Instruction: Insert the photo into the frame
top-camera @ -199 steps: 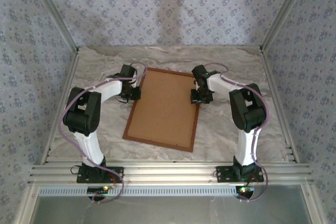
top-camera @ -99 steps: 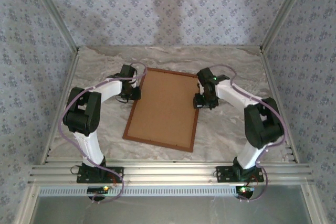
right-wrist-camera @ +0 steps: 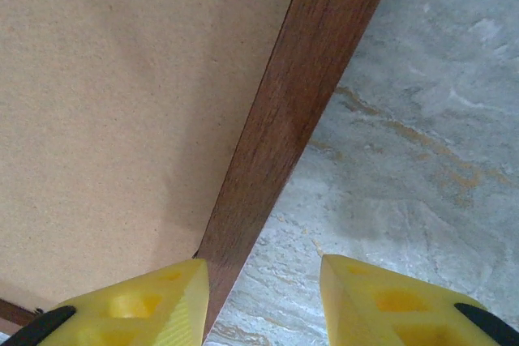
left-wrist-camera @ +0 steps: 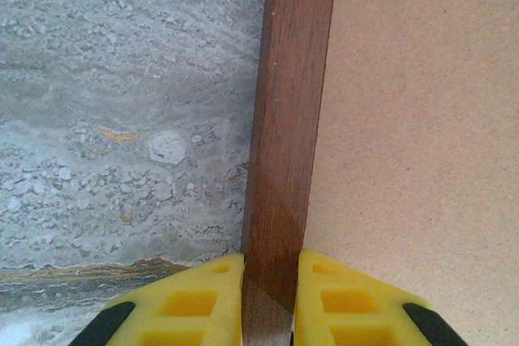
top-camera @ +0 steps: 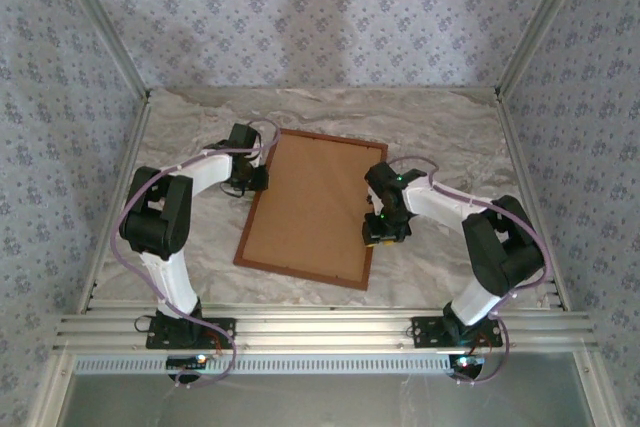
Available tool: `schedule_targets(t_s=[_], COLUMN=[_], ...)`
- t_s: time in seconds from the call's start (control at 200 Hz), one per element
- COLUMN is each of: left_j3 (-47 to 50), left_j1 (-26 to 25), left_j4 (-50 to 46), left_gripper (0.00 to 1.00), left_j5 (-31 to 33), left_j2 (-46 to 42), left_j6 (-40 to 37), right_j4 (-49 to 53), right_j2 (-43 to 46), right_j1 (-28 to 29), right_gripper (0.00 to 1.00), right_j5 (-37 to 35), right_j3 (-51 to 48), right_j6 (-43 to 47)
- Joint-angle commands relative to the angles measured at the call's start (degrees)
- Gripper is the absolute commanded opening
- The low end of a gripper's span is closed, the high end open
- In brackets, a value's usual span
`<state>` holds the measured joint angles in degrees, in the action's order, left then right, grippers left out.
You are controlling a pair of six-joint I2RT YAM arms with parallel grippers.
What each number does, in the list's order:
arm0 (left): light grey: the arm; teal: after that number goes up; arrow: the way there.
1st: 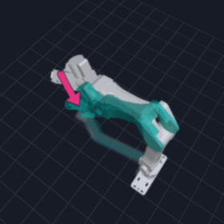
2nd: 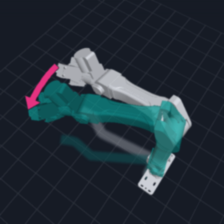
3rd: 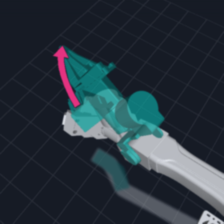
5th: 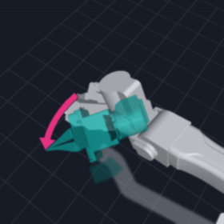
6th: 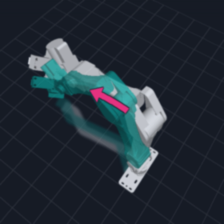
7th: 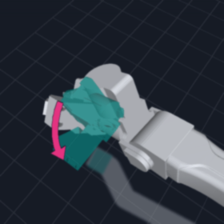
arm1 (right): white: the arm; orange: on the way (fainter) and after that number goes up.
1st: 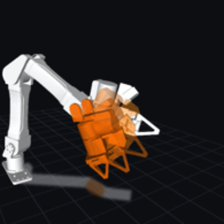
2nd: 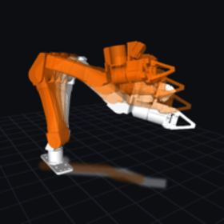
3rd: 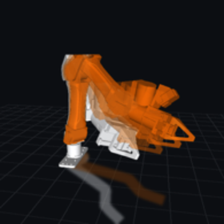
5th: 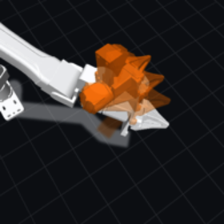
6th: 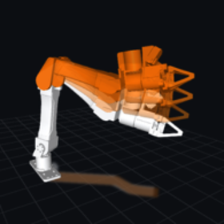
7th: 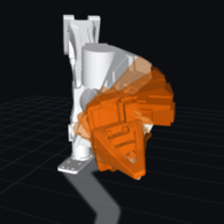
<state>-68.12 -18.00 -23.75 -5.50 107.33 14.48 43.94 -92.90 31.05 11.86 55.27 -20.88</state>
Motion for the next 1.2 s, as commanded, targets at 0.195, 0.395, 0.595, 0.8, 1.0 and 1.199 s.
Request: schedule_targets(t_s=[0.195, 0.395, 0.595, 0.8, 1.0, 1.199], left_j3=[2.1, 2.23, 2.24, 2.43, 2.73, 3.19], left_j1=[-0.11, -0.08, -0.11, -0.1, -0.09, -0.11], left_j4=[-2.8, -2.57, -2.52, -2.79, -2.79, -2.94], left_gripper=[0.19, 0.19, 0.19, 0.19, 0.19, 0.19], left_j5=[0.3, 0.17, -0.02, 0.26, 0.51, 0.29], left_j2=[0.95, 0.86, 0.86, 0.65, -0.04, -1.26], left_j6=[0.29, 0.37, 0.55, 0.55, 0.42, 0.7], right_j4=[-1.37, -4.12, -9.21, -5.68, -7.5, -17.07], right_j2=[-2.72, -4.61, -7.61, -5.88, 1.22, -5.25], right_j1=[1.38, 2.57, 3.67, 2.21, -6.47, -14.15], right_gripper=[0.42, 0.42, 0.42, 0.44, 0.5, 0.51], right_j5=[1.67, 2.75, 5.55, 4.41, 5.85, 10.43], right_j3=[-1.37, -1.21, -1.26, 3.49, 2.52, 3.5], right_j6=[-1.67, -2.9, -5.89, -3.94, -2.78, -2.75])
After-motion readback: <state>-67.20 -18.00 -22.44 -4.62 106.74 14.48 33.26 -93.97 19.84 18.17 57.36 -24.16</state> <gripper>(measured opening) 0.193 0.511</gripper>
